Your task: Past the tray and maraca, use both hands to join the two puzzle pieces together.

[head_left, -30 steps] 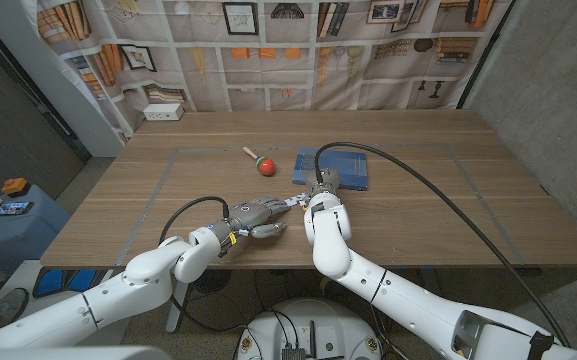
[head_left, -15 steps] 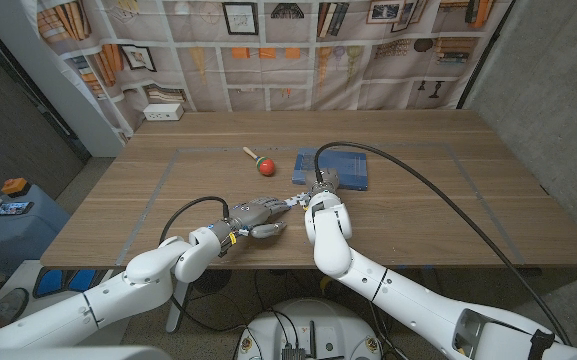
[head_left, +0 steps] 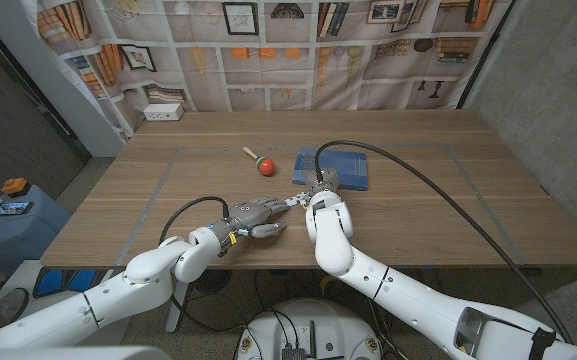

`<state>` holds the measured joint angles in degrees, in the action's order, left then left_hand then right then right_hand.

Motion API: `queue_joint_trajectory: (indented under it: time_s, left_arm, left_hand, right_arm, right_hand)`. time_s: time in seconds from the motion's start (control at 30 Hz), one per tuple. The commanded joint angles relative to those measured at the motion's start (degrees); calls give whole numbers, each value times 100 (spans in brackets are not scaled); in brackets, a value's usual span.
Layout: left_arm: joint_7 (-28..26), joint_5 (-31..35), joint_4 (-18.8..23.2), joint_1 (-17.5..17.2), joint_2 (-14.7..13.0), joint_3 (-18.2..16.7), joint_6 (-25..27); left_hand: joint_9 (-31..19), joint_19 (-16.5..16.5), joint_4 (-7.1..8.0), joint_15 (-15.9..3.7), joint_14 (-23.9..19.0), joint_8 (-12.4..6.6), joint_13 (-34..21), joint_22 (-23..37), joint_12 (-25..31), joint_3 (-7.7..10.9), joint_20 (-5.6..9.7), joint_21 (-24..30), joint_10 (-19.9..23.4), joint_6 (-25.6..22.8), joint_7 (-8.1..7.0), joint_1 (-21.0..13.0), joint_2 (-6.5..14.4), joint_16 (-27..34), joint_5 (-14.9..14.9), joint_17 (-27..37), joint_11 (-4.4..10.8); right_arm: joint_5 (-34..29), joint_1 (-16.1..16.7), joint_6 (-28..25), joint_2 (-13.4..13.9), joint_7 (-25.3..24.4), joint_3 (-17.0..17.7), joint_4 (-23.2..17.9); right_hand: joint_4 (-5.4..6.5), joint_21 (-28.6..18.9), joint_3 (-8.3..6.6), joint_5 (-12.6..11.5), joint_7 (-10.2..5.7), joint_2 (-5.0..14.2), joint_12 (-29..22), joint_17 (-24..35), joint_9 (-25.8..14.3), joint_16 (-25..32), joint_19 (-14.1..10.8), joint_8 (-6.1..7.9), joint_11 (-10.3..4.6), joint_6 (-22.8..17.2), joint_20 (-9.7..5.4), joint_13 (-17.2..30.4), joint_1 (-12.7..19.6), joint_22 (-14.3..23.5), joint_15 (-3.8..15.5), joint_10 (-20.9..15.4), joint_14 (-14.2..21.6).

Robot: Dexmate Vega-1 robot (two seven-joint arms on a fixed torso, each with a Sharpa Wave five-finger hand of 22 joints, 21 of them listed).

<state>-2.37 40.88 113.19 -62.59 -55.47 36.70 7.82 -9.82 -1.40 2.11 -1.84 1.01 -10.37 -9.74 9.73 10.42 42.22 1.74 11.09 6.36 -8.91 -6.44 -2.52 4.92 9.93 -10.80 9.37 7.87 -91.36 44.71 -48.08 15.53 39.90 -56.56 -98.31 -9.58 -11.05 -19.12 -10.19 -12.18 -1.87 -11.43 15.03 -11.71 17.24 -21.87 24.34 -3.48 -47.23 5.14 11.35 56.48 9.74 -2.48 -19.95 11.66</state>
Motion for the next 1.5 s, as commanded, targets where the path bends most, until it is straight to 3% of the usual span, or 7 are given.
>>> queue_joint_trajectory:
  time_s: [0.03, 1.5]
  left_arm:
    - [-8, -13, -45, 38, 25, 13, -14]
    - [-2, -13, 6, 9, 25, 31, 82]
  left_hand:
    - [-16, 22, -5, -736, -43, -23, -7, 21, 32, 31, 472, 13, 9, -47, -3, -46, 502, 15, 19, 16, 4]
    - [-13, 56, -18, -729, -66, -16, -9, 20, 33, 36, 459, 18, 37, -72, -3, -66, 537, 19, 24, 18, -12]
  right_arm:
    - [70, -56, 32, 13, 129, -3, -26]
    - [444, -241, 31, 133, 493, -55, -169]
  right_hand:
    - [16, -5, 23, -15, 19, -27, 40, 24, -13, -11, -4, -32, 26, 72, 36, 14, 5, 13, -11, 114, -12]
    - [32, -2, 48, -44, 117, -47, 66, 41, 44, -72, 36, -316, 59, 563, -3, 24, 58, 13, -59, 371, -138]
